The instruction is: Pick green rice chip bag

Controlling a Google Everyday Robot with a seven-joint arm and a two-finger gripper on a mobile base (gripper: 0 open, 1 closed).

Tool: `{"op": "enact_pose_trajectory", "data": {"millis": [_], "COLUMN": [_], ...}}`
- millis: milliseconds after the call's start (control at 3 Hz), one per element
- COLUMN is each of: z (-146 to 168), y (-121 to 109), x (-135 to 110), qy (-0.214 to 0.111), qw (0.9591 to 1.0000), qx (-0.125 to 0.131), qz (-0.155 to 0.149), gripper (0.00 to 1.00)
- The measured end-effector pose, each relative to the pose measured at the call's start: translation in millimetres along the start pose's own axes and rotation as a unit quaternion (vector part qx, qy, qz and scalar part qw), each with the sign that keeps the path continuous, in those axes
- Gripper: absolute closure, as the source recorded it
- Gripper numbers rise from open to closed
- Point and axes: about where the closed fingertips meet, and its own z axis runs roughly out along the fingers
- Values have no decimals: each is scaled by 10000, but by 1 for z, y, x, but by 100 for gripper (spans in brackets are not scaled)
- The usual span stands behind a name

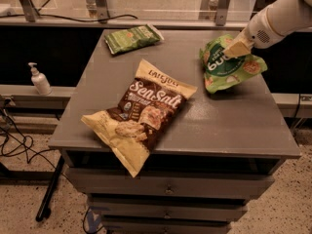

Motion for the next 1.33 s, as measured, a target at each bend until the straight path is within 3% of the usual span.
{"op": "enact_pose_trajectory", "data": {"millis": [667, 1000, 1333], "z": [-39, -67, -67], "y": [-11, -15, -15], "x": [-39, -52, -52], "qy": [-769, -1020, -1023], "qw": [9969, 9942, 9942], "qx": [116, 284, 285], "qz": [-76, -176, -176], "gripper": [100, 100, 100]}}
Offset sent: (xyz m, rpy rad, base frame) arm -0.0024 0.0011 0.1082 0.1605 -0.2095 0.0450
